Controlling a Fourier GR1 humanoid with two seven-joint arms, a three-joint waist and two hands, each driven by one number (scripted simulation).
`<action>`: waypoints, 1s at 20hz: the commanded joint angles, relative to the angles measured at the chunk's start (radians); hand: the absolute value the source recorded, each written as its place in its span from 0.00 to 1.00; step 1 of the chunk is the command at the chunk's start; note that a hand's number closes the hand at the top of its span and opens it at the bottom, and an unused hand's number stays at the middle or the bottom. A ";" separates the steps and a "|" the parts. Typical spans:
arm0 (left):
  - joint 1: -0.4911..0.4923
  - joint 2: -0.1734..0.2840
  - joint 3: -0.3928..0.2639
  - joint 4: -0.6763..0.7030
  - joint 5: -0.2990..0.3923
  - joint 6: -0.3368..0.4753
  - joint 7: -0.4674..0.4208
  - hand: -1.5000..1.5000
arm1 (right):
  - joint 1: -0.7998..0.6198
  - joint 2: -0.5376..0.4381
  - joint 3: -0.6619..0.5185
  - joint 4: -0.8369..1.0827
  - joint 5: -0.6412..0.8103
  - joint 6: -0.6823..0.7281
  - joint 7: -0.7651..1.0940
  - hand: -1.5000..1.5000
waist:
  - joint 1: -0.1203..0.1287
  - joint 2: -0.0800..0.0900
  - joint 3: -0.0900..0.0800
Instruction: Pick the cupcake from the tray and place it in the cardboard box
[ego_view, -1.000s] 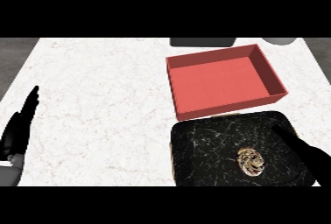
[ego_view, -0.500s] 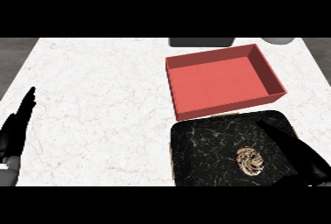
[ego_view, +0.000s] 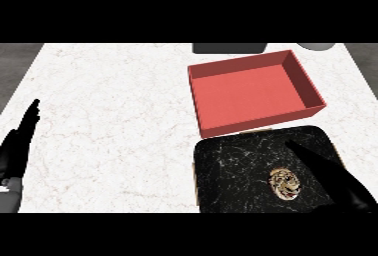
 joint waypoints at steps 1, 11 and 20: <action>0.000 -0.049 -0.005 -0.016 -0.045 0.017 0.023 0.50 | 0.044 0.044 0.027 -0.061 0.028 0.002 -0.025 0.00 | -0.002 0.000 0.000; -0.008 -0.034 0.057 -0.025 -0.079 -0.039 0.034 0.50 | 0.000 0.096 0.057 -0.085 0.105 0.121 0.129 0.00 | 0.001 0.000 0.000; -0.042 -0.048 0.117 0.052 -0.089 -0.095 -0.033 0.50 | -0.122 0.216 0.030 0.119 0.185 0.055 0.139 1.00 | 0.002 0.001 0.000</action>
